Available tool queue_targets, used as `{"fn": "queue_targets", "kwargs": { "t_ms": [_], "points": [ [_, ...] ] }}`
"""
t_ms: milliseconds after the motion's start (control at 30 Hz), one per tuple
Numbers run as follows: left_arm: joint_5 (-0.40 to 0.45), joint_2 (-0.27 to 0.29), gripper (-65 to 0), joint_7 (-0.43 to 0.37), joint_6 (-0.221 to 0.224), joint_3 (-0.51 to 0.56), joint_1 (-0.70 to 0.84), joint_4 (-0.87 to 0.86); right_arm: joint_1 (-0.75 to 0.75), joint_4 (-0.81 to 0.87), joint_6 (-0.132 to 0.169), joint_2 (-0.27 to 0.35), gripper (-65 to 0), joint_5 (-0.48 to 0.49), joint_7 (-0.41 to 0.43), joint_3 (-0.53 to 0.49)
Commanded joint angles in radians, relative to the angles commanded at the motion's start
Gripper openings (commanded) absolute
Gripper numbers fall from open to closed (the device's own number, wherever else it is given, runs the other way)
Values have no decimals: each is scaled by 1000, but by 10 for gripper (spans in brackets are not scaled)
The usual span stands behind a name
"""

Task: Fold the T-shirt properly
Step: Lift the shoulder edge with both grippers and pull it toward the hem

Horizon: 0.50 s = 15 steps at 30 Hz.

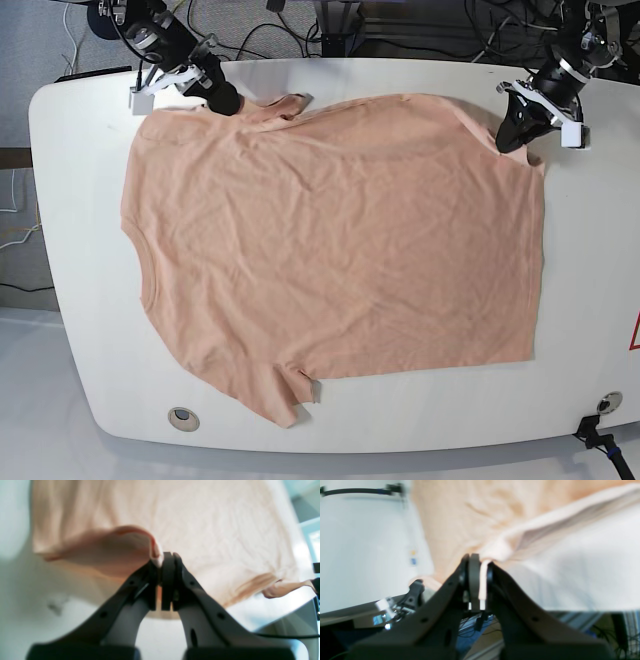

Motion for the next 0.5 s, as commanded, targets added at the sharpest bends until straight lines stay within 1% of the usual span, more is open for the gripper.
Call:
{"fn": "queue_targets", "kwargs": {
  "t_ms": [133,167,267,300,500],
  "points": [
    [2,0,-650,2,2,6,-68,-5,68,-3,-2,5,-650,-3,0,0],
    [5,0,-650,14,2,6,-86,-9,89,-3,-2,5,-650,-3,0,0],
    [3,0,-650,103,2,-2,-163,-57,155,-6,-2,5,-650,-6,0,-2],
    [3,0,-650,118,2,-2,-184,-78,178,-14,-2,5,-650,-6,0,-2],
    [5,-2,-650,127,2,-3,-313,-203,318,-169,6,6,-650,-6,0,-5]
  ]
}}
